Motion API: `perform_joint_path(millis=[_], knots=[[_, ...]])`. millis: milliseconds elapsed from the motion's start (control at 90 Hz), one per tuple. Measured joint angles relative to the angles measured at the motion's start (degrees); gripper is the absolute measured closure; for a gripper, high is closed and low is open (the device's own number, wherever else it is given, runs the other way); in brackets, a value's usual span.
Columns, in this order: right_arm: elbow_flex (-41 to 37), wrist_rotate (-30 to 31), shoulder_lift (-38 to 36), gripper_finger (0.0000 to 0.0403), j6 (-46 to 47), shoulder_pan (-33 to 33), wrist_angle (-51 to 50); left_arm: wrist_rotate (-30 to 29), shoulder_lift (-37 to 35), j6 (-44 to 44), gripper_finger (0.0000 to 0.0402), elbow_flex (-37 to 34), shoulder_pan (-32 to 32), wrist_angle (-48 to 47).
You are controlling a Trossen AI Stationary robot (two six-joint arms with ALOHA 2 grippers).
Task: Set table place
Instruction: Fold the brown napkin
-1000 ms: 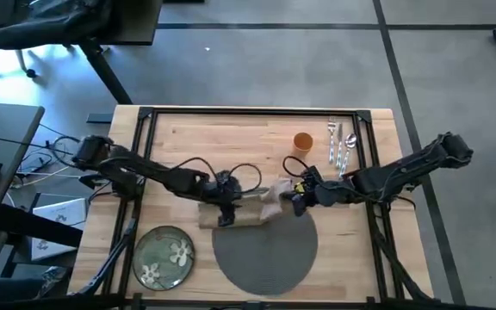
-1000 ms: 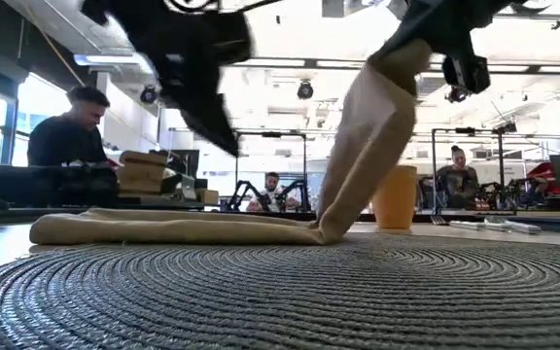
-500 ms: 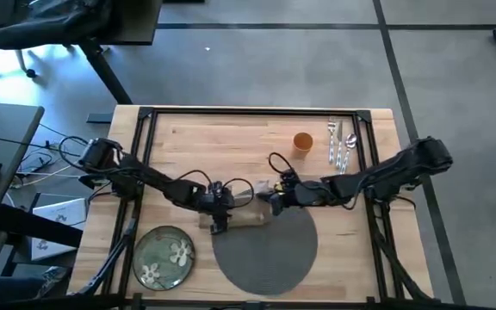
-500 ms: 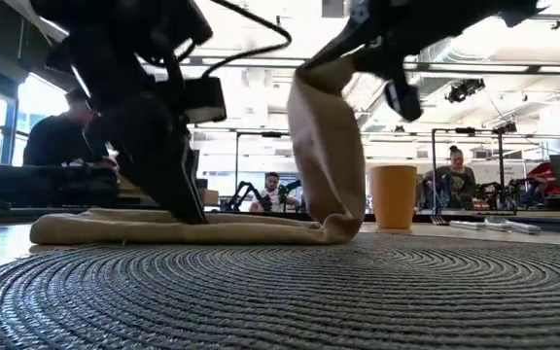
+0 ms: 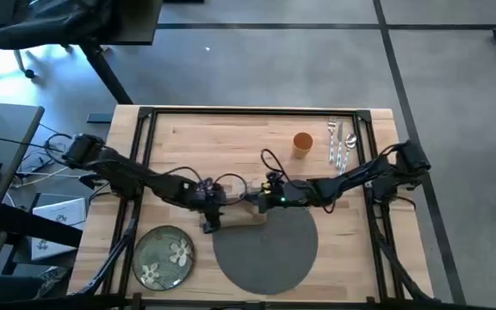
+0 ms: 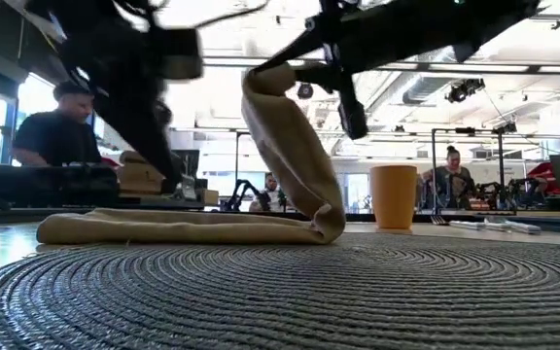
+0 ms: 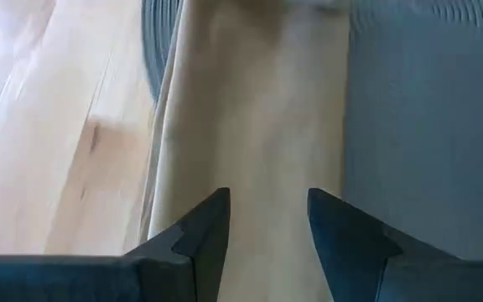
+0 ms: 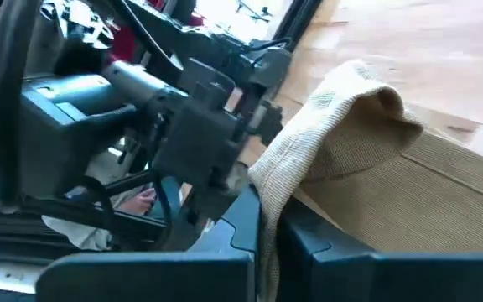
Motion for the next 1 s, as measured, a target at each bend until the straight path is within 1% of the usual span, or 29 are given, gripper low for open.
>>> perform_joint_path(millis=[67, 189, 244, 311, 456, 533, 633, 711, 822, 1000], knots=[[2.47, -0.41, 1.37, 0.0403, -1.61, -0.16, -1.66, -2.02, -1.39, -1.52, 0.0258, -2.4, -2.01, -0.79], [6.97, -0.9, 4.12, 0.0403, -3.24, -1.05, -5.38, -3.49, -1.92, -3.22, 0.0258, -7.15, -3.23, 4.62], [9.02, -2.1, 5.66, 0.0403, -3.73, -1.54, -6.35, -3.85, -1.8, -3.89, 0.0258, -8.87, -3.23, 7.57], [10.95, -3.78, 7.59, 0.0403, -3.96, -2.08, -7.55, -4.76, -1.82, -4.83, 0.0258, -10.09, -3.21, 8.99], [14.03, -7.86, 11.64, 0.0403, -3.92, -3.06, -8.44, -4.41, -2.93, -5.74, 0.0257, -9.36, -3.21, 7.12], [14.85, -9.75, 13.25, 0.0403, -2.67, -3.6, -8.66, -3.5, -4.36, -6.09, 0.0258, -8.08, -3.33, 3.77], [15.28, -12.09, 14.51, 0.0403, -2.43, -4.04, -8.6, -3.89, -6.99, -7.32, 0.0258, -6.01, -3.83, -0.97], [15.48, -12.11, 15.17, 0.0403, -1.78, -4.11, -8.54, -5.46, -9.36, -7.92, 0.0257, -5.48, -4.14, -3.14], [15.53, -11.54, 15.72, 0.0403, -0.76, -4.04, -8.48, -8.27, -11.61, -8.28, 0.0258, -5.41, -4.19, -3.13], [15.53, -11.21, 15.77, 0.0403, -0.75, -3.96, -8.33, -10.0, -12.23, -8.29, 0.0258, -5.41, -4.17, -3.32]])
